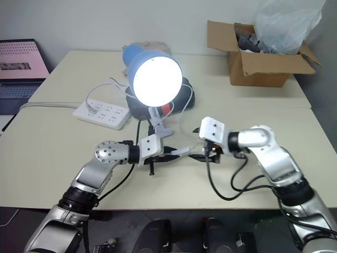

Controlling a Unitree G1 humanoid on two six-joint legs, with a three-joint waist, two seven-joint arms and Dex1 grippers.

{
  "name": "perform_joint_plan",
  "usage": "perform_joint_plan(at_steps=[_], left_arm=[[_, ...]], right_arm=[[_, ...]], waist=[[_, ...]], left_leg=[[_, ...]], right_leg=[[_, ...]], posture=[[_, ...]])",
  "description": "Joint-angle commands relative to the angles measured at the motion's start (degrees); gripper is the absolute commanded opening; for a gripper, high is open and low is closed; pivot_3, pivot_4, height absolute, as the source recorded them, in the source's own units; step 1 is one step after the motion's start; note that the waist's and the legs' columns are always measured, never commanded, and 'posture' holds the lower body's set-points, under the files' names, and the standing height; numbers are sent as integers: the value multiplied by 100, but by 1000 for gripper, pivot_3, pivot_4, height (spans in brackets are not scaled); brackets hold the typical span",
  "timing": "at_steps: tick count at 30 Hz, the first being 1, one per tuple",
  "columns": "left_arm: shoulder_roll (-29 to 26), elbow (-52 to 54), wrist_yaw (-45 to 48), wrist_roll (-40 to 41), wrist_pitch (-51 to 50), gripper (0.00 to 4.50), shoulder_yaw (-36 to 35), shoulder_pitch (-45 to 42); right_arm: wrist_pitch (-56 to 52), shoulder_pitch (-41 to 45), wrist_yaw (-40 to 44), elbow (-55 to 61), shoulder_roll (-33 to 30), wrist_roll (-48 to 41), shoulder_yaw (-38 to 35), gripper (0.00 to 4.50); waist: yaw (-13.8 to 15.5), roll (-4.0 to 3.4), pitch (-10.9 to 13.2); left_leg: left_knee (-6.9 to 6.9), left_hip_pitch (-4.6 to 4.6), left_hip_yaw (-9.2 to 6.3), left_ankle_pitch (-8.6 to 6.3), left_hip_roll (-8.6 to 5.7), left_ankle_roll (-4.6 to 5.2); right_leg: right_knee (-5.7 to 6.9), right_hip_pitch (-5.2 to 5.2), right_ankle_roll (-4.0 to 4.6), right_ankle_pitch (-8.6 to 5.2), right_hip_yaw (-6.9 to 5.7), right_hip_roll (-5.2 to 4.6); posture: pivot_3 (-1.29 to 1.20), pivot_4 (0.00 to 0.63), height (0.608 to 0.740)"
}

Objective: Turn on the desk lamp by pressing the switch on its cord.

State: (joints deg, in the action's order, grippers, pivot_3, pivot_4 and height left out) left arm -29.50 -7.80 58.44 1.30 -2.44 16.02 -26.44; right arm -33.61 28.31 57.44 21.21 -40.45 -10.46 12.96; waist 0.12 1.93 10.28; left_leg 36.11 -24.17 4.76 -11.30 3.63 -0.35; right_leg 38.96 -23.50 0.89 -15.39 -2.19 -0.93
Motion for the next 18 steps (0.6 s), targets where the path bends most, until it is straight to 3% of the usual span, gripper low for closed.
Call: perform_joint_plan(at_steps=[1,12,14,18], left_arm=[[296,-338,-407,-191,334,399,19,-171],[614,-1102,-402,-305,713,399,132,-402],[567,-1071,-292,-229,696,1105,92,-384],[456,-882,-190,-82,648,1783,-55,-312]], right_arm=[[-496,-476,-108,924,-366,-371,-678,4440],[-1137,-1459,-752,1921,-596,-578,-1064,4440],[-1152,-1481,-806,1940,-608,-585,-1045,4500],[-1107,-1479,-856,1876,-645,-597,-1012,4500]], waist=[[11,0,-1],[-23,1,-1],[-23,1,-1],[-23,1,-1]], left_leg=[[0,0,-1,0,-2,0],[-1,13,-4,0,0,0],[-1,14,-3,0,-1,0],[-1,13,-4,0,0,0]], right_leg=[[2,0,0,0,-1,-2],[3,10,-3,1,0,2],[2,10,-3,1,1,2],[1,10,-3,1,0,2]], posture=[[0,150,740],[0,150,740],[0,150,740],[0,150,740]])
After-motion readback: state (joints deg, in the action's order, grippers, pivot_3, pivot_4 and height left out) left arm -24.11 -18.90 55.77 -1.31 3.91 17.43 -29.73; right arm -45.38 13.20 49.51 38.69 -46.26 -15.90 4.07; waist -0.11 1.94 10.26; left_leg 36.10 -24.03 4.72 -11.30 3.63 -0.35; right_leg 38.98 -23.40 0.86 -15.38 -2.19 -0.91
